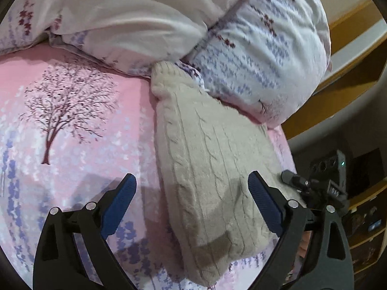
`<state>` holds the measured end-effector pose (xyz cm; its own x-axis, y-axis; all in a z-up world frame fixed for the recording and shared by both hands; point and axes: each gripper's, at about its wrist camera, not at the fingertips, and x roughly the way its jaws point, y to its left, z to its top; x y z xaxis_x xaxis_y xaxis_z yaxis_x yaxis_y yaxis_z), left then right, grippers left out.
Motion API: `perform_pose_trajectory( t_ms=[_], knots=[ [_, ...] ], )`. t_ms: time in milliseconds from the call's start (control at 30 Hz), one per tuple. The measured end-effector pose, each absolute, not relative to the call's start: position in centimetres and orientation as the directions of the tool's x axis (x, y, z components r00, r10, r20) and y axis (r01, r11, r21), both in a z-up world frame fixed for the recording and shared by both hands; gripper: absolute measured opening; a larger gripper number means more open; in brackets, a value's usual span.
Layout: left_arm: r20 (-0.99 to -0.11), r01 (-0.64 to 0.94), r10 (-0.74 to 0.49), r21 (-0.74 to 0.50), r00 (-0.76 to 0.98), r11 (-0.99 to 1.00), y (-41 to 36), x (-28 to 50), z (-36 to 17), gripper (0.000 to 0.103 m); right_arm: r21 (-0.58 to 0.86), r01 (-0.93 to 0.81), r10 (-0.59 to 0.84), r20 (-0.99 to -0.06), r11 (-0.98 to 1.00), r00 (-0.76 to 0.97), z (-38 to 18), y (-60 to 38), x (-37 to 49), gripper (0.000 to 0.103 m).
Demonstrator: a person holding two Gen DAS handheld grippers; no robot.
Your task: Fold small clothes
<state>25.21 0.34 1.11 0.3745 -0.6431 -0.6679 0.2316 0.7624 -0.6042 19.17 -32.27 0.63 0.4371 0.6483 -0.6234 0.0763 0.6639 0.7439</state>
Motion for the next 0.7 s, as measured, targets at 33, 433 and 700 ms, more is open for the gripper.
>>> perform_pose_trajectory(
  t_ms=[33, 433, 700],
  knots=[
    [-0.673, 0.237, -0.639, -0.597, 0.373, 0.767, 0.0, 25.2, 1.0, 0.094, 0.747, 0.081, 0.648, -0.619, 0.659, 0.444, 0.5, -32.4, 19.3, 0.055],
    [-0.679, 0.259, -0.639, -0.585, 0.362, 0.769, -2.1, 24.8, 0.3, 0.087, 0.579, -0.024, 0.494, -0.673, 0.815, 0.551, 2.9, -31.1, 19.6, 0.014],
    [-0.653, 0.287, -0.661, -0.596, 0.37, 0.75, -2.9, 24.4, 1.5, 0.089, 0.257, -0.112, 0.255, -0.636, 0.96, 0.728, 9.4, -29.4, 17.5, 0.013]
  ],
)
